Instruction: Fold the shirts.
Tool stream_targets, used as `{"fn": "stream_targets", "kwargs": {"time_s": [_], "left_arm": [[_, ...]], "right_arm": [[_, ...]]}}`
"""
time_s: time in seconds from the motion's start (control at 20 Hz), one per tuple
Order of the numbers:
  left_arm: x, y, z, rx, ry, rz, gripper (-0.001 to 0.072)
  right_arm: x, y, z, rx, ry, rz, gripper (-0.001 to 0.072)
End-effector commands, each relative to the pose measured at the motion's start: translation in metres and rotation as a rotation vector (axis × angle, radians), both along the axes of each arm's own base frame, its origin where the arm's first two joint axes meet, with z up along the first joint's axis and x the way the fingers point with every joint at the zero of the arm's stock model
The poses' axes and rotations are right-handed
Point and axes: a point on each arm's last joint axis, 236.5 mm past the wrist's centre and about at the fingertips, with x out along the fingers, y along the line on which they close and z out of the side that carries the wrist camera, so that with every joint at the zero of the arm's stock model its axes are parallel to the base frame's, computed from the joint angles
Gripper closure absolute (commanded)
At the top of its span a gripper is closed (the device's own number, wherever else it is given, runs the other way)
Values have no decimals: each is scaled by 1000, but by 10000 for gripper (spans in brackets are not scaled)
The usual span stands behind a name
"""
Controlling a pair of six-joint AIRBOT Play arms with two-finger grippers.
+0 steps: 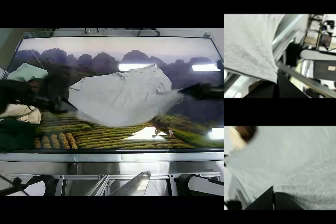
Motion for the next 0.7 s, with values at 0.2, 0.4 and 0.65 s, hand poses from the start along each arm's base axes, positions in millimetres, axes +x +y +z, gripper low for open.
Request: {"fn": "stream_targets", "kwargs": {"time_s": [0.2, 0.4, 0.65], "left_arm": [[-84, 10, 316, 69, -1172, -7, 685], [-93, 38, 361, 384, -1410, 116, 686], [-35, 70, 301, 136, -1037, 163, 685]], "right_arm": [[-133, 9, 328, 19, -1105, -303, 698], [-162, 19, 390, -251, -1350, -604, 698], [-124, -17, 375, -399, -1215, -694, 698]]}}
